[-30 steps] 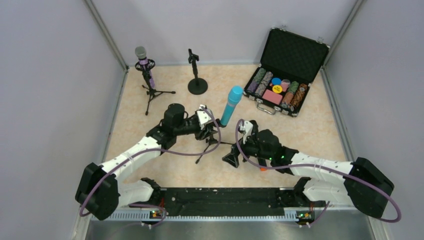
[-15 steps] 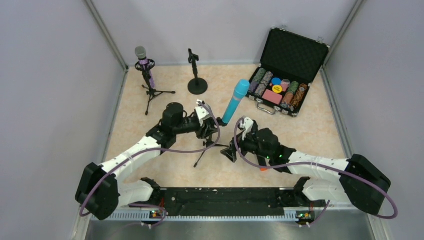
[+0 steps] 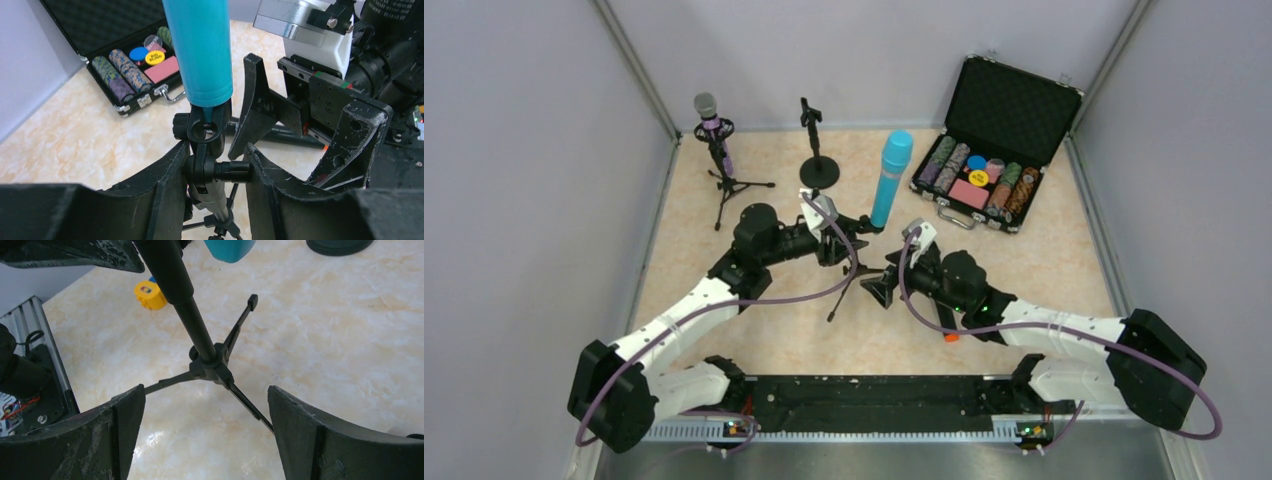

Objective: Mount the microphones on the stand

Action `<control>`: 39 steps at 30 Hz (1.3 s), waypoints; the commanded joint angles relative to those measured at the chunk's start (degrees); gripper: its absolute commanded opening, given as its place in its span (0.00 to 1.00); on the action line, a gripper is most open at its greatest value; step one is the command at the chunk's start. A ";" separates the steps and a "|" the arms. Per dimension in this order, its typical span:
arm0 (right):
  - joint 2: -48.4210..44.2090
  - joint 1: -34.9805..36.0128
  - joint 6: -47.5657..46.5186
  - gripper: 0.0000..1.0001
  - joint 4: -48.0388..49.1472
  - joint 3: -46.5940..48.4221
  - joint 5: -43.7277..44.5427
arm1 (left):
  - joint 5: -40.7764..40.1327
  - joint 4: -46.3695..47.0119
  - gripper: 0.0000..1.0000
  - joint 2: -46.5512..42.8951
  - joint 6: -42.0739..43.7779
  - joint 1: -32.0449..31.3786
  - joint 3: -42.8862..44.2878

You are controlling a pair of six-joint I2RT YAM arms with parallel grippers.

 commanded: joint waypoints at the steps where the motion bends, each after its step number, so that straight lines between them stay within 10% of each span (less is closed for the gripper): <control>1: -0.20 -0.49 -0.73 0.89 4.46 3.18 0.64 | -0.57 13.79 0.00 -2.68 -4.43 -0.29 1.67; 25: 4.76 0.11 -3.64 0.63 4.73 7.39 7.96 | -7.13 24.38 0.00 -1.28 -15.23 -6.51 4.67; 39: 5.71 0.29 -4.69 0.00 0.69 7.68 10.83 | -17.04 16.94 0.00 -1.17 -14.17 -9.69 8.77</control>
